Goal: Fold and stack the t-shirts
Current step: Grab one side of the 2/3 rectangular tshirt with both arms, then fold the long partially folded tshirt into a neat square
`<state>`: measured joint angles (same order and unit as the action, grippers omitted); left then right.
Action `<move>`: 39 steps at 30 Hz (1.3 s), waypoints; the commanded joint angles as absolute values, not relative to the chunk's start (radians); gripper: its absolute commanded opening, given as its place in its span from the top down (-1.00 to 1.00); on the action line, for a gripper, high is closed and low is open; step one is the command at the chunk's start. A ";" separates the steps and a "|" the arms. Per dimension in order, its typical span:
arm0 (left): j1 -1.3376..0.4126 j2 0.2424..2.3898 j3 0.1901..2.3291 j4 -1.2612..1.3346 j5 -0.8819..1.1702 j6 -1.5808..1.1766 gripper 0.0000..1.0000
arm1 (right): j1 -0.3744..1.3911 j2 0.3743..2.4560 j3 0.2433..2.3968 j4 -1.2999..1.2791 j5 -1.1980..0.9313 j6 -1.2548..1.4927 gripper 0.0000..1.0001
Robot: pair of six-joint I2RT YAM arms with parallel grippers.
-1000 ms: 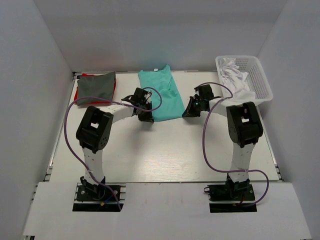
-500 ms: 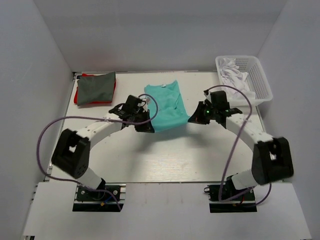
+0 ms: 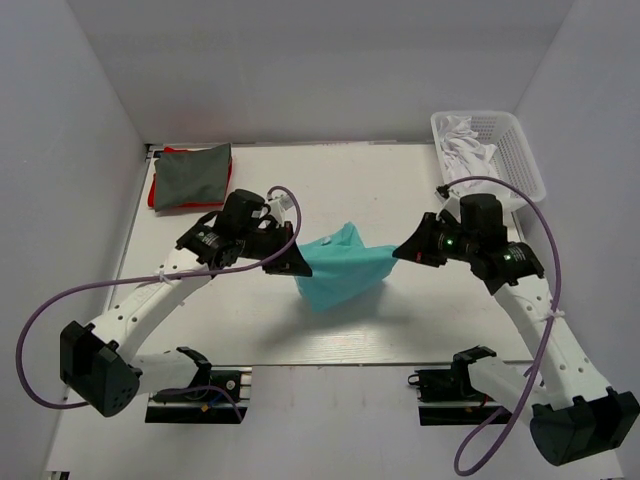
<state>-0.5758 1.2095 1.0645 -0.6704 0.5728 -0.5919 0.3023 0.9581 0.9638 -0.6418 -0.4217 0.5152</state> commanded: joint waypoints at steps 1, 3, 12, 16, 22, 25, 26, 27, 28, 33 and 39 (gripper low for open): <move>-0.577 1.189 1.071 -0.684 0.607 -0.623 1.00 | 0.293 0.966 0.994 -0.687 -0.416 0.506 1.00; -0.577 1.189 1.071 -0.675 0.595 -0.635 1.00 | 0.295 0.995 0.999 -0.663 -0.420 0.502 1.00; -0.558 1.276 1.039 -0.631 0.598 -0.635 1.00 | 0.293 1.126 1.083 -0.554 -0.386 0.517 1.00; -0.558 1.301 1.029 -0.620 0.598 -0.635 1.00 | 0.293 1.190 1.100 -0.543 -0.399 0.514 1.00; -0.549 1.322 1.029 -0.611 0.491 -0.635 1.00 | 0.291 1.267 1.101 -0.490 -0.428 0.523 1.00; -0.549 1.331 1.029 -0.620 0.419 -0.653 1.00 | 0.293 1.293 1.103 -0.427 -0.426 0.540 1.00; -0.549 1.342 1.020 -0.620 0.410 -0.663 1.00 | 0.293 1.317 1.106 -0.398 -0.423 0.541 1.00; -0.549 1.351 1.020 -0.609 0.410 -0.663 1.00 | 0.290 1.330 1.109 -0.390 -0.422 0.541 1.00; -0.540 1.351 1.020 -0.594 0.387 -0.663 1.00 | 0.293 1.341 1.129 -0.387 -0.420 0.545 1.00; -0.529 1.401 1.029 -0.560 0.353 -0.693 1.00 | 0.293 1.463 1.196 -0.376 -0.445 0.535 1.00; -0.494 1.446 1.019 -0.508 0.305 -0.736 1.00 | 0.298 1.577 1.256 -0.371 -0.419 0.528 1.00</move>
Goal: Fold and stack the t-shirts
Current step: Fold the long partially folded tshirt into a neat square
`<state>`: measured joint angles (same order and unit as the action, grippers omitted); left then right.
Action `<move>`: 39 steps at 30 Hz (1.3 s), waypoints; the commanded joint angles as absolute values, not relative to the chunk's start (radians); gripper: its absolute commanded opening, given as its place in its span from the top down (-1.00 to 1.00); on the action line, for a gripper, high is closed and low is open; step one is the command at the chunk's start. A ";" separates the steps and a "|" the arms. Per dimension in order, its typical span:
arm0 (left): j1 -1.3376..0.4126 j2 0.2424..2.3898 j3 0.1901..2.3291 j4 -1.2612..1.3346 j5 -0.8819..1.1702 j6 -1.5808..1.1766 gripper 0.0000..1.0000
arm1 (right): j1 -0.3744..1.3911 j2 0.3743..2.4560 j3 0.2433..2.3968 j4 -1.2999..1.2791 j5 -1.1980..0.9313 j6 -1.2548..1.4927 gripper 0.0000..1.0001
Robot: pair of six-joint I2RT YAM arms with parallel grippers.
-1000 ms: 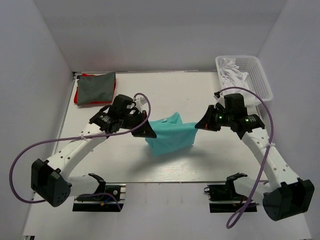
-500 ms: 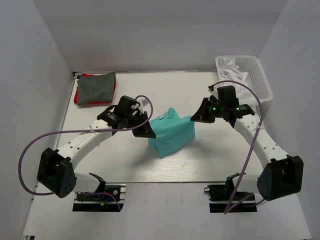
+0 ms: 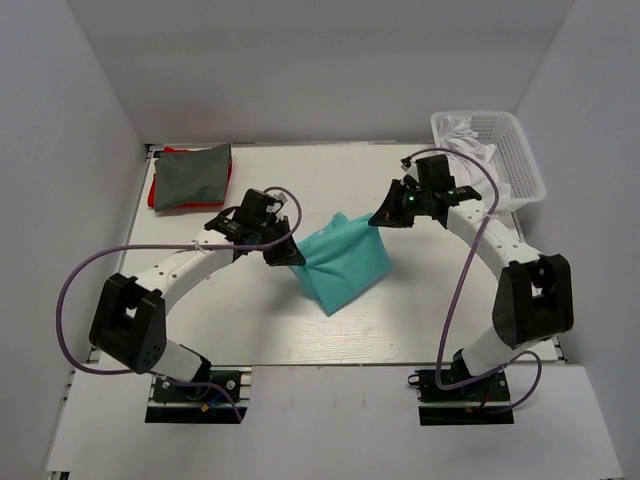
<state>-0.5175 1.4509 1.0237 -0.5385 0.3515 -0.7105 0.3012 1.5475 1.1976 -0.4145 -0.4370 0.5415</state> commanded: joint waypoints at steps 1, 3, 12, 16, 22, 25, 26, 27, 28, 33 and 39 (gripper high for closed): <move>-0.482 1.447 1.019 -0.499 0.292 -0.736 1.00 | 0.298 1.586 1.261 -0.368 -0.416 0.525 1.00; -0.470 1.456 1.019 -0.485 0.279 -0.745 1.00 | 0.296 1.620 1.273 -0.351 -0.422 0.523 1.00; -0.420 1.515 1.009 -0.474 0.246 -0.767 1.00 | 0.310 1.747 1.325 -0.281 -0.448 0.508 1.00; -0.390 1.537 0.988 -0.394 0.221 -0.788 1.00 | 0.322 1.795 1.310 -0.175 -0.465 0.494 1.00; -0.361 1.546 0.960 -0.287 0.172 -0.811 -0.99 | 0.344 1.934 1.419 -0.103 -0.546 0.440 0.02; -0.351 1.546 1.000 -0.325 0.124 -0.793 -1.00 | 0.344 1.986 1.505 -0.156 -0.560 0.419 -0.81; -0.351 1.546 1.000 -0.334 0.114 -0.779 -1.00 | 0.342 1.987 1.515 -0.176 -0.564 0.411 -0.81; -0.351 1.546 1.017 -0.353 0.114 -0.779 -1.00 | 0.345 1.985 1.544 -0.187 -0.571 0.399 -0.81; -0.351 1.546 1.028 -0.353 0.114 -0.764 -1.00 | 0.345 1.958 1.543 -0.193 -0.569 0.396 -0.81; -0.382 1.555 1.028 -0.353 0.248 -0.709 -1.00 | 0.348 1.869 1.460 -0.222 -0.500 0.385 -0.81; -0.422 1.436 1.074 -0.364 0.239 -0.660 -1.00 | 0.348 1.723 1.341 -0.198 -0.492 0.385 -0.81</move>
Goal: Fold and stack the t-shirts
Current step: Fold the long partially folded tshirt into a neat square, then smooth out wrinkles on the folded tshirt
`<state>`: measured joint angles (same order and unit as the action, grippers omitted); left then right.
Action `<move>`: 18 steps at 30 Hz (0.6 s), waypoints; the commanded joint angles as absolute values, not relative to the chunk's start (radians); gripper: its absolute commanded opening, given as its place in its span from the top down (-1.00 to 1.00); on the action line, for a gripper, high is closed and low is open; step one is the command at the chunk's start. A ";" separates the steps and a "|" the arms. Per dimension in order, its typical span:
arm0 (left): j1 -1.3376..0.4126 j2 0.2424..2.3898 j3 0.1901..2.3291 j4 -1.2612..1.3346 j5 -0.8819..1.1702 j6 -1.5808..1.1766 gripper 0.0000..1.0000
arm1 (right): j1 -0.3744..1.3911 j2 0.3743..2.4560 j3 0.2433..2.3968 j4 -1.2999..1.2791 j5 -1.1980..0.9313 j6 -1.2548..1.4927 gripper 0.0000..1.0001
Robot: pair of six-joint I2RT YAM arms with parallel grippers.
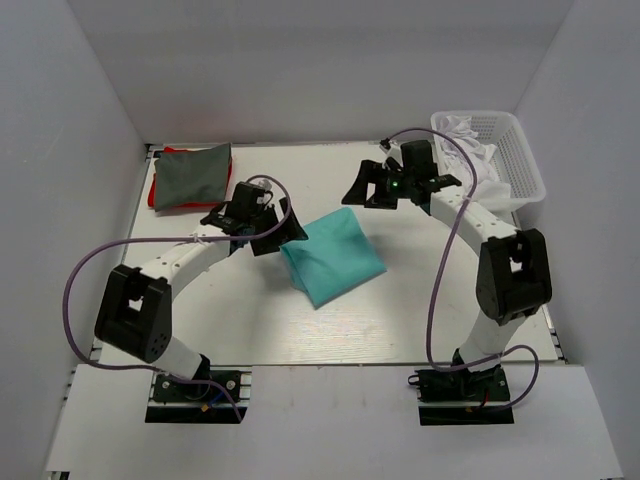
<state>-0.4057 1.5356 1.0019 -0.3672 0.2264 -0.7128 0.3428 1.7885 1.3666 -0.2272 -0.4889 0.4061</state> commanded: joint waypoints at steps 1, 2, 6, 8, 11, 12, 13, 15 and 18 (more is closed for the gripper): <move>-0.422 1.425 1.074 -0.364 0.239 -0.647 -1.00 | 0.348 1.709 1.318 -0.187 -0.532 0.394 -0.81; -0.422 1.416 1.074 -0.345 0.267 -0.637 -1.00 | 0.351 1.707 1.310 -0.170 -0.581 0.409 -0.81; -0.422 1.480 1.048 -0.171 0.409 -0.637 -1.00 | 0.360 1.762 1.307 -0.035 -0.678 0.469 -0.81; -0.422 1.525 1.048 -0.137 0.419 -0.637 -1.00 | 0.359 1.805 1.347 -0.026 -0.702 0.489 -0.81; -0.408 1.618 1.039 -0.097 0.445 -0.627 -1.00 | 0.367 1.877 1.364 0.049 -0.721 0.508 -0.81; -0.399 1.638 1.039 -0.097 0.445 -0.627 -1.00 | 0.367 1.905 1.364 0.066 -0.722 0.544 -0.81; -0.399 1.655 1.039 -0.106 0.418 -0.615 -1.00 | 0.364 1.943 1.364 0.119 -0.732 0.560 -0.81; -0.399 1.690 1.026 -0.106 0.417 -0.604 -1.00 | 0.367 1.989 1.350 0.205 -0.747 0.624 -0.81; -0.399 1.726 1.014 -0.132 0.347 -0.604 -1.00 | 0.365 2.058 1.347 0.238 -0.742 0.660 -0.81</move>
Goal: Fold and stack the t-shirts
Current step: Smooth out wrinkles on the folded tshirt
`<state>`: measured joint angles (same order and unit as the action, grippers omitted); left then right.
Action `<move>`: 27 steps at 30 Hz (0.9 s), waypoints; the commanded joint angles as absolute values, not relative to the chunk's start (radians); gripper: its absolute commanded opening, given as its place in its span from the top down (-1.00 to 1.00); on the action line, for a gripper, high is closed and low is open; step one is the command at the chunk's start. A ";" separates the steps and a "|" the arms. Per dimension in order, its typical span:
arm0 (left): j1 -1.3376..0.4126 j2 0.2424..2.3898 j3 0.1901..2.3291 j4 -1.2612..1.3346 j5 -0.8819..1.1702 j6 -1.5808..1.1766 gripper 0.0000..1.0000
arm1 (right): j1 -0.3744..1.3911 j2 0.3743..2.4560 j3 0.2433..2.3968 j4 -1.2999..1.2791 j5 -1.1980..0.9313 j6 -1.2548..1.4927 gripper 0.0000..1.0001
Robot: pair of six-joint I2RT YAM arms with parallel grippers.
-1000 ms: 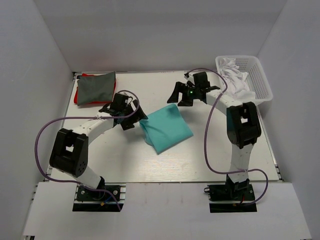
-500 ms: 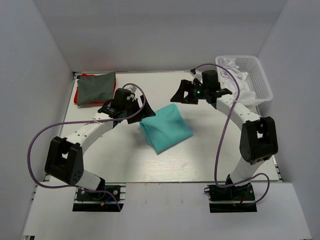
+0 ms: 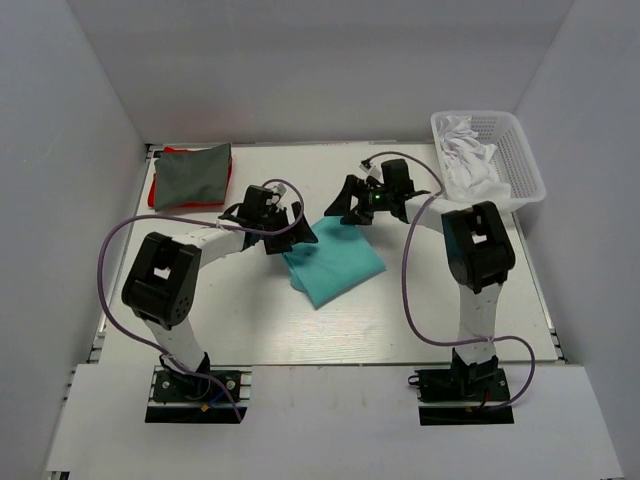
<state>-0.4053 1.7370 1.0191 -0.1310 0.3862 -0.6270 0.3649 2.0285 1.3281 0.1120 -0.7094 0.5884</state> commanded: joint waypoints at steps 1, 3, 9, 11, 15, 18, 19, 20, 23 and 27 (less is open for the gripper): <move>-0.388 1.735 1.014 -0.144 0.303 -0.604 -1.00 | 0.364 2.075 1.347 0.244 -0.744 0.664 -0.81; -0.374 1.753 1.005 -0.167 0.287 -0.604 -1.00 | 0.359 2.132 1.350 0.249 -0.741 0.672 -0.81; -0.356 1.807 0.996 -0.154 0.276 -0.583 -1.00 | 0.362 2.178 1.338 0.242 -0.739 0.673 -0.81; -0.356 1.827 1.011 -0.143 0.287 -0.572 -1.00 | 0.361 2.160 1.321 0.238 -0.736 0.669 -0.81; -0.347 1.887 1.098 -0.143 0.255 -0.531 -1.00 | 0.371 2.102 1.257 0.235 -0.726 0.661 -0.81; -0.347 1.910 1.210 -0.152 0.245 -0.479 -1.00 | 0.387 2.028 1.175 0.239 -0.698 0.655 -0.81; -0.347 1.910 1.236 -0.176 0.232 -0.468 -1.00 | 0.393 2.001 1.177 0.232 -0.696 0.647 -0.81; -0.347 1.910 1.265 -0.192 0.232 -0.456 -1.00 | 0.393 1.990 1.180 0.218 -0.689 0.640 -0.81; -0.347 1.852 1.367 -0.284 0.178 -0.434 -1.00 | 0.394 1.925 1.206 0.183 -0.661 0.609 -0.81; -0.347 1.752 1.379 -0.373 0.117 -0.422 -1.00 | 0.388 1.786 1.230 0.094 -0.600 0.561 -0.81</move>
